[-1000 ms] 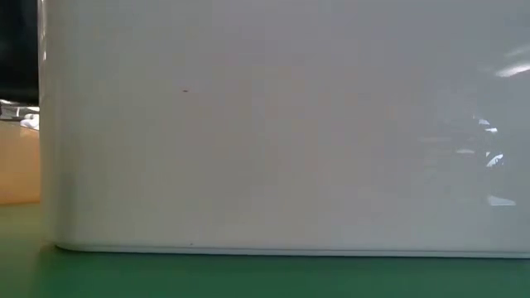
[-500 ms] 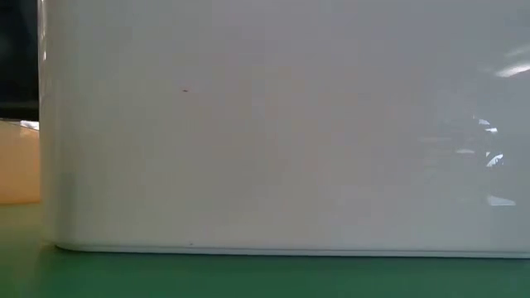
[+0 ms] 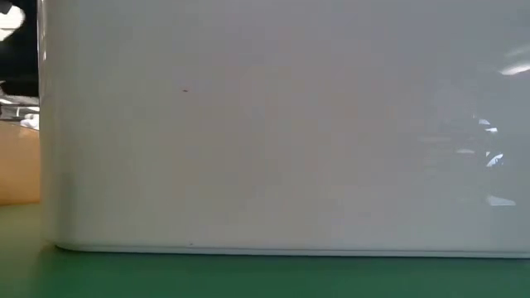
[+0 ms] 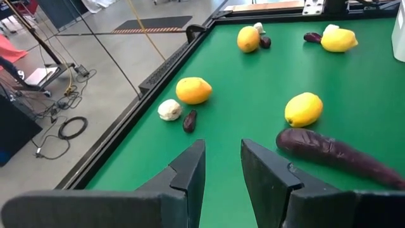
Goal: Sort produce into baskets
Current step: Put the garlic into the orange bin
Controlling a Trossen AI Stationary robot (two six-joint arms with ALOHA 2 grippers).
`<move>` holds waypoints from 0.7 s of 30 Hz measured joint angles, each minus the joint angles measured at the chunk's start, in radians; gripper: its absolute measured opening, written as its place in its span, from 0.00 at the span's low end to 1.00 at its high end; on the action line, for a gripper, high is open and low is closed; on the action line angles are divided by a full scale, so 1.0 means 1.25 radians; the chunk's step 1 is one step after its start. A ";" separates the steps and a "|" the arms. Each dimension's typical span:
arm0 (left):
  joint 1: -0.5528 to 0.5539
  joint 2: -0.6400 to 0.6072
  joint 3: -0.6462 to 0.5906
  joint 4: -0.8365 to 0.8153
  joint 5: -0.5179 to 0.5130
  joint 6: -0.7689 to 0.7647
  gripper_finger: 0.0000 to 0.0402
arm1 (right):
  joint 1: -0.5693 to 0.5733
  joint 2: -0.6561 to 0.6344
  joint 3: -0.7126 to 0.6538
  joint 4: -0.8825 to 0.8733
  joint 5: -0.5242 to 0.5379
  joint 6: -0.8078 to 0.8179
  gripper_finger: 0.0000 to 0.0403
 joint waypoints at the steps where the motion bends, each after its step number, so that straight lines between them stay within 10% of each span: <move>1: 0.001 0.000 0.000 -0.003 0.000 0.000 0.27 | -0.003 -0.011 0.008 -0.048 0.000 0.000 0.41; 21: 0.000 0.000 0.000 -0.011 -0.004 -0.001 0.27 | -0.077 -0.251 0.055 -0.777 0.009 0.000 0.41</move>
